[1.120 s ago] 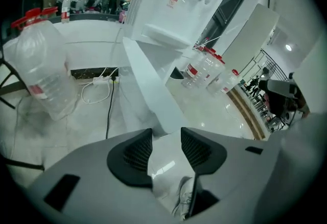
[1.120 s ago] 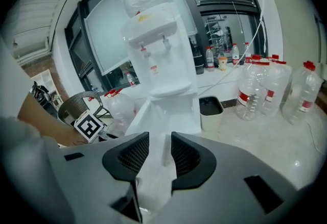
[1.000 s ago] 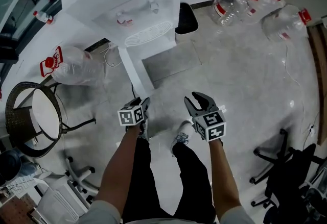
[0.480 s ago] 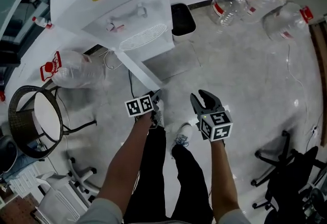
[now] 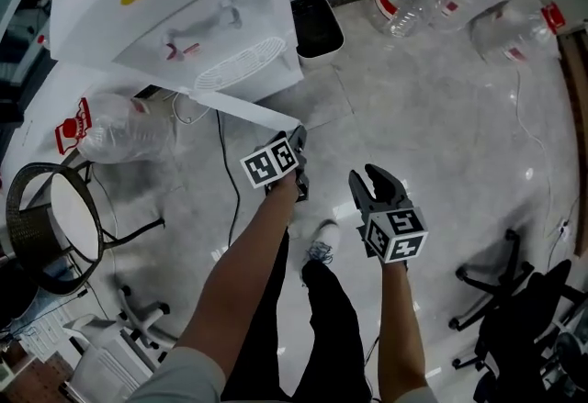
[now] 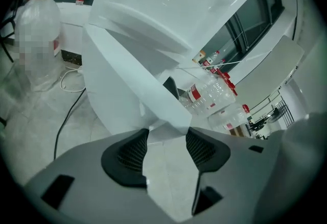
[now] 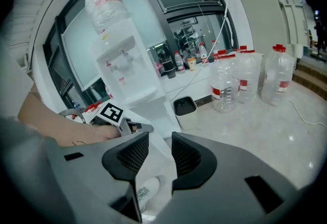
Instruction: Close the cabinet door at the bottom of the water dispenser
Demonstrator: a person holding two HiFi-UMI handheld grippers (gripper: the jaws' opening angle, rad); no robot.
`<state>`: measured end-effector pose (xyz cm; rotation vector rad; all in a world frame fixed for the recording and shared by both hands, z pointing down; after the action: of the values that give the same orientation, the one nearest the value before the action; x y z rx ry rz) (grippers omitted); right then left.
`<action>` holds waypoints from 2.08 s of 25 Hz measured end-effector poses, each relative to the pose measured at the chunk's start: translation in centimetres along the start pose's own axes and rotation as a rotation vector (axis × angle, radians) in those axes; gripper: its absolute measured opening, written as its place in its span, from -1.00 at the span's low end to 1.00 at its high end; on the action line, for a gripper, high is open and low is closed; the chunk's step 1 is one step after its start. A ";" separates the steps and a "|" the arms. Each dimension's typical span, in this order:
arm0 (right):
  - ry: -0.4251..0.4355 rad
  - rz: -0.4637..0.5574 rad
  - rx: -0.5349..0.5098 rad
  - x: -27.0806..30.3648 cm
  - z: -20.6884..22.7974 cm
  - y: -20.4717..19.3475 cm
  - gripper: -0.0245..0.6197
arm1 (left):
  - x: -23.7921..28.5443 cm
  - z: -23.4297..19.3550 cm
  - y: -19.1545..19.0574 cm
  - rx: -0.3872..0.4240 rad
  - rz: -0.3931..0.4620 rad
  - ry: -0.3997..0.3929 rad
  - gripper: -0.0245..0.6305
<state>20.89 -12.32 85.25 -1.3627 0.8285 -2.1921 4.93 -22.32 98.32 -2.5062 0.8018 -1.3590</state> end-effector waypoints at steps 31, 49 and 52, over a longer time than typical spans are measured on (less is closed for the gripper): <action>-0.069 0.061 0.095 6.3 9.2 2.6 -0.41 | 10.9 1.6 11.9 0.045 0.139 0.060 -0.09; -0.086 0.068 0.012 2.1 8.2 6.0 -0.41 | 6.4 3.0 12.2 0.343 0.132 0.023 -0.17; -0.080 0.060 -0.083 -1.0 5.7 9.7 -0.45 | 1.4 4.9 12.0 0.478 0.116 0.016 -0.25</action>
<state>26.90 -20.33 79.94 -1.4362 0.9279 -2.0649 5.11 -33.61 91.75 -2.0523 0.5345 -1.3427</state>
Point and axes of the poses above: the fingertips, and each gripper's own axes: x forward along the fingers, z to its right, y out of its top, the point moved 2 cm from there along -x, backward along the fingers, and after that the axes turned 2 degrees about -z, right-handed, at the moved point
